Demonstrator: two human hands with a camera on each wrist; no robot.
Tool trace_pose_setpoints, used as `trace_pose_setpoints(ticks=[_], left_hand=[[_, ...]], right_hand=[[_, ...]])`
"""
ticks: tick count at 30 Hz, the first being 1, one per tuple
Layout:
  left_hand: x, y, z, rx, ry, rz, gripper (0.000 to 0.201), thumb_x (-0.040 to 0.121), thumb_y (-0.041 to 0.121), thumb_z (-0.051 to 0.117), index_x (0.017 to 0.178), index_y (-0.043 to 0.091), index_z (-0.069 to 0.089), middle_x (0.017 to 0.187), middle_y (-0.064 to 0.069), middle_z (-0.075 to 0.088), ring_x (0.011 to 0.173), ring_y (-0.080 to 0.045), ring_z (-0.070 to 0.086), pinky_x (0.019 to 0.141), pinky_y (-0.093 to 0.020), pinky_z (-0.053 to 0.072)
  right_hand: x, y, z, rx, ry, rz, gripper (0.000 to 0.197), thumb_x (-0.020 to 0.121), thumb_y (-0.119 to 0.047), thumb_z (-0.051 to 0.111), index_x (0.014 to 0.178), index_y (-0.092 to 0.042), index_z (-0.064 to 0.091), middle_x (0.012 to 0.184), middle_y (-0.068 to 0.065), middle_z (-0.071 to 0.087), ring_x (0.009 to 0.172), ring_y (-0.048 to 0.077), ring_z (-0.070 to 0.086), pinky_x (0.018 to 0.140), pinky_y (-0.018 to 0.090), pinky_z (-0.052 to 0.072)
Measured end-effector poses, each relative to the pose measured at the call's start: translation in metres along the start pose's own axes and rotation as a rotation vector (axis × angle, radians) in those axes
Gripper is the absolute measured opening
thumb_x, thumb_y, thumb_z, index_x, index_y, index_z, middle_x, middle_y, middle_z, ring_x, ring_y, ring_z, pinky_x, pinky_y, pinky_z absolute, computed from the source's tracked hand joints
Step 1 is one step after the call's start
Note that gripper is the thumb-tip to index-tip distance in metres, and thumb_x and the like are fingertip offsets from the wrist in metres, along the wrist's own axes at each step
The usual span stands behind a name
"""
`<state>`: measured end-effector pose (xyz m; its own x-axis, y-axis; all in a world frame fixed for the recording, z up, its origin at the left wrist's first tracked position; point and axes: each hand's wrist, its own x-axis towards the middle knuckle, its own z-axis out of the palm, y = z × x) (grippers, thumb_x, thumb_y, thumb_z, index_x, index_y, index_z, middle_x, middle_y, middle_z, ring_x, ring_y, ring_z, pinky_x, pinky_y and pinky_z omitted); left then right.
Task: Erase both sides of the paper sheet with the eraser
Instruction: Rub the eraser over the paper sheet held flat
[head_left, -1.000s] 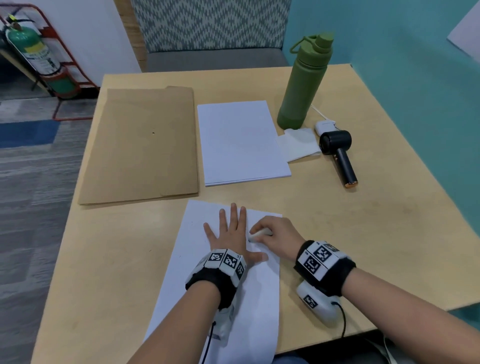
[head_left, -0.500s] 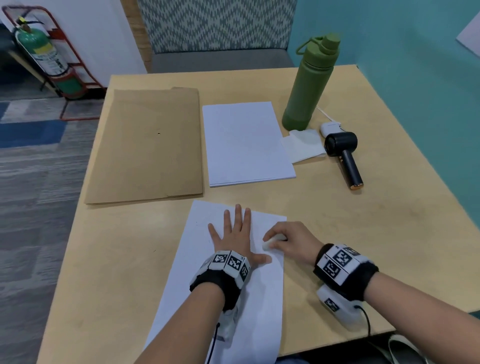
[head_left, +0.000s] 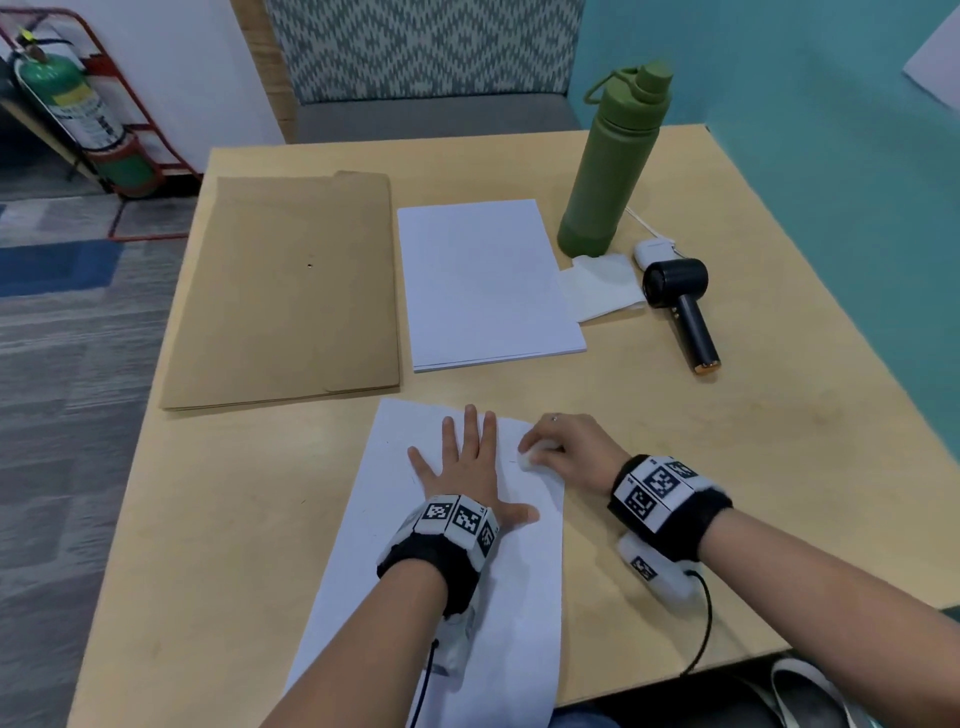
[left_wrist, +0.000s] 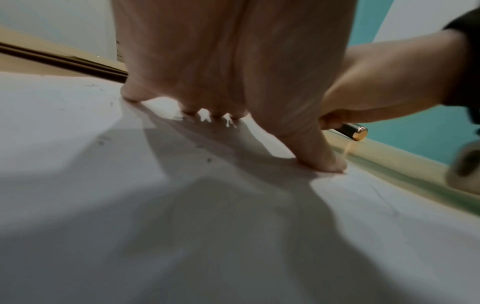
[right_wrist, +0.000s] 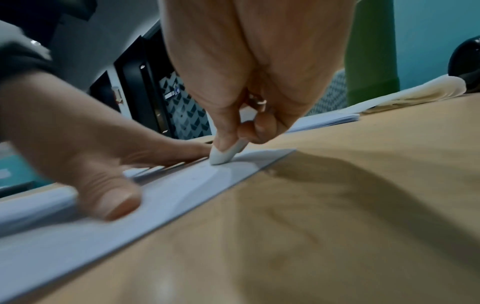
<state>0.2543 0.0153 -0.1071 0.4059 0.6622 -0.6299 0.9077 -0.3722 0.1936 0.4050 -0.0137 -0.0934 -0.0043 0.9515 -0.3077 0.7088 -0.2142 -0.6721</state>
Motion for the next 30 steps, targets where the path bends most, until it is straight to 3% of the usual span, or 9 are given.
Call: trace_pose_setpoints(ticks=[3,8,12,17,20,23,26,30], left_hand=[[0.0,0.0,0.001,0.014,0.0,0.003,0.118,0.074,0.074,0.052,0.143,0.023,-0.029,0.15,0.003,-0.037,0.141,-0.026,-0.029,0.106,-0.066,-0.008],[0.001,0.001,-0.001,-0.033,-0.023,0.064,0.113,0.079,0.064,0.057,0.146,0.021,-0.023,0.151,0.0,-0.035,0.141,-0.027,-0.027,0.108,-0.063,-0.01],[0.003,0.011,0.001,-0.109,0.033,0.122,0.092,0.089,0.054,0.048,0.15,0.019,-0.012,0.155,0.0,-0.026,0.143,-0.026,-0.022,0.111,-0.059,-0.009],[0.007,0.016,0.001,-0.105,0.021,0.087,0.096,0.088,0.059,0.047,0.148,0.02,-0.017,0.154,0.002,-0.028,0.142,-0.025,-0.024,0.109,-0.06,-0.01],[0.005,0.016,0.002,-0.094,0.031,0.08,0.099,0.087,0.06,0.047,0.147,0.02,-0.02,0.153,0.002,-0.03,0.142,-0.024,-0.025,0.109,-0.059,-0.012],[0.006,0.017,0.004,-0.075,0.029,0.085,0.102,0.085,0.062,0.048,0.147,0.019,-0.021,0.153,0.001,-0.031,0.142,-0.025,-0.026,0.109,-0.06,-0.011],[0.008,0.017,0.004,-0.067,0.031,0.078,0.103,0.084,0.064,0.048,0.147,0.019,-0.021,0.153,0.002,-0.031,0.142,-0.024,-0.026,0.109,-0.06,-0.011],[0.007,0.016,0.005,-0.075,0.031,0.078,0.104,0.085,0.062,0.049,0.146,0.02,-0.022,0.153,0.002,-0.031,0.142,-0.024,-0.025,0.109,-0.059,-0.012]], right_hand=[[0.012,-0.003,0.002,0.022,0.09,0.017,0.016,0.082,-0.002,0.059,0.094,-0.003,0.068,0.101,0.014,0.067,0.096,0.024,0.06,0.075,0.013,0.035],[0.003,0.001,0.008,0.068,0.133,0.103,0.016,0.083,-0.005,0.059,0.096,-0.006,0.068,0.105,0.011,0.067,0.102,0.022,0.057,0.082,0.016,0.035],[0.007,0.0,0.006,0.089,0.137,0.093,0.017,0.082,-0.002,0.059,0.096,-0.004,0.068,0.105,0.012,0.067,0.102,0.023,0.058,0.078,0.011,0.033],[-0.013,0.008,0.008,0.14,0.101,0.091,0.016,0.081,-0.003,0.06,0.094,-0.005,0.068,0.102,0.008,0.067,0.093,0.012,0.055,0.072,0.004,0.036],[-0.027,0.012,0.008,0.108,0.04,0.072,0.017,0.08,-0.002,0.06,0.094,-0.006,0.068,0.099,0.008,0.068,0.088,0.012,0.055,0.072,0.0,0.036],[-0.01,0.004,0.003,0.035,0.041,0.022,0.018,0.081,-0.003,0.06,0.097,-0.004,0.068,0.101,0.012,0.066,0.089,0.017,0.056,0.069,0.006,0.035],[0.005,-0.002,0.002,0.008,0.09,0.0,0.02,0.081,-0.001,0.058,0.099,-0.003,0.067,0.103,0.013,0.066,0.096,0.025,0.059,0.075,0.016,0.035],[-0.017,0.01,0.002,0.005,0.048,0.013,0.016,0.081,-0.002,0.059,0.094,-0.005,0.068,0.099,0.011,0.068,0.094,0.023,0.061,0.076,0.015,0.036]])
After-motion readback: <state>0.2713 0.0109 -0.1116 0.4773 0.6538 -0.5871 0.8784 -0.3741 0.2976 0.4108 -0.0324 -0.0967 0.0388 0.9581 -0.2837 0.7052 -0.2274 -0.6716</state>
